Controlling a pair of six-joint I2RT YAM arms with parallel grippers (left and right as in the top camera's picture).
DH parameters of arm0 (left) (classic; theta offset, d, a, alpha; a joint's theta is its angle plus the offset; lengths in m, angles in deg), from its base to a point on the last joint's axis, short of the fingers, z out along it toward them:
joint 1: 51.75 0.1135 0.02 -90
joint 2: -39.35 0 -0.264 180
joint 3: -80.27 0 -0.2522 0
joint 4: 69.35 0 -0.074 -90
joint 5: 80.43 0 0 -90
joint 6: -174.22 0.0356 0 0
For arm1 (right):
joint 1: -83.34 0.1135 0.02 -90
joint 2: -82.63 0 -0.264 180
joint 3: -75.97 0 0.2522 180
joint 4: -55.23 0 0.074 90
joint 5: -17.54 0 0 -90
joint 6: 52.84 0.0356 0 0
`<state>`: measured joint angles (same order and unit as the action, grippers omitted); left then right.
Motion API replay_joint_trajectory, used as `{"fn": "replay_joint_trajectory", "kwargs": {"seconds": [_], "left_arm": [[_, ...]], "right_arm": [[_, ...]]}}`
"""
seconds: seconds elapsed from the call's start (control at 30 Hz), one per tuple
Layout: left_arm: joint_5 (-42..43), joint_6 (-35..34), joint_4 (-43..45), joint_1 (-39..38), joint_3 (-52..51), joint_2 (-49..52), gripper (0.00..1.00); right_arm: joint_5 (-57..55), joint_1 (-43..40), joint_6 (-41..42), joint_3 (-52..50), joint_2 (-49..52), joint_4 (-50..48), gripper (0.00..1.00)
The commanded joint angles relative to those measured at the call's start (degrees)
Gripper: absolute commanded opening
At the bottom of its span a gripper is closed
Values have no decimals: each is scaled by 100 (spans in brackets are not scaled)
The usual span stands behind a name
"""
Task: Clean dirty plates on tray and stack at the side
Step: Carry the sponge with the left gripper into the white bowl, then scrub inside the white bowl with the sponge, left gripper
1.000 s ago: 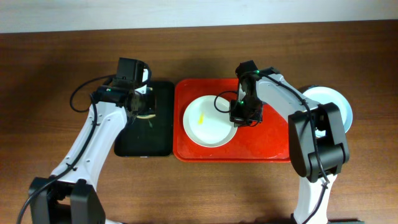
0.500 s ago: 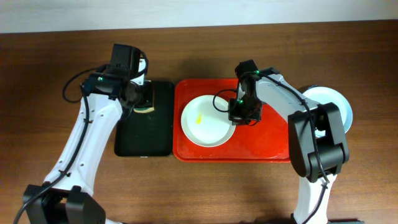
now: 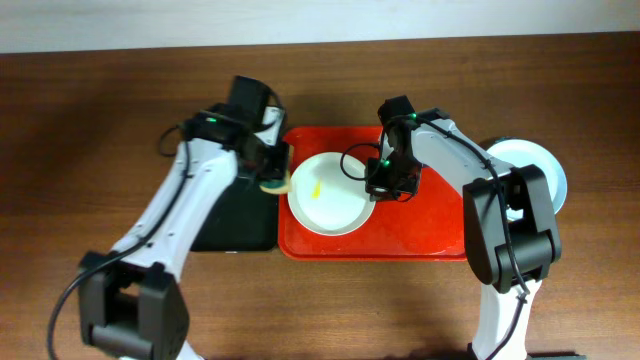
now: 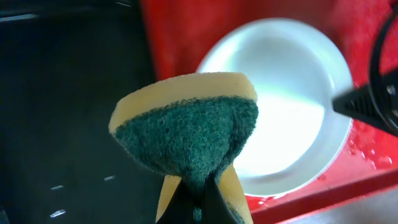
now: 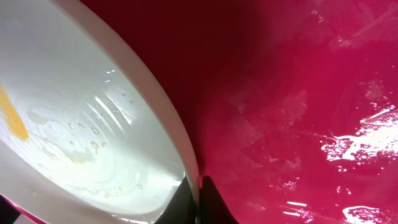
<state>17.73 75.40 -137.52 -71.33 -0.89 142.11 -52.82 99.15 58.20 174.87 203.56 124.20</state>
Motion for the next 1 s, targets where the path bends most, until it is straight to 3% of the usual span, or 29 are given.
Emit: {"fn": "replay_joint_trajectory", "kwargs": {"seconds": [0.0, 0.2, 0.63, 0.97], "left_arm": [[151, -98, 105, -343, 107, 398, 0], [90, -490, 498, -638, 107, 785, 0], [-59, -507, 874, -654, 107, 1709, 0], [1423, -442, 826, -704, 142, 2240, 0]], "right_arm": [[72, 35, 44, -35, 35, -17, 4], [72, 37, 44, -39, 35, 4, 4], [72, 37, 44, -39, 35, -2, 4], [72, 168, 44, -39, 37, -22, 4]]}}
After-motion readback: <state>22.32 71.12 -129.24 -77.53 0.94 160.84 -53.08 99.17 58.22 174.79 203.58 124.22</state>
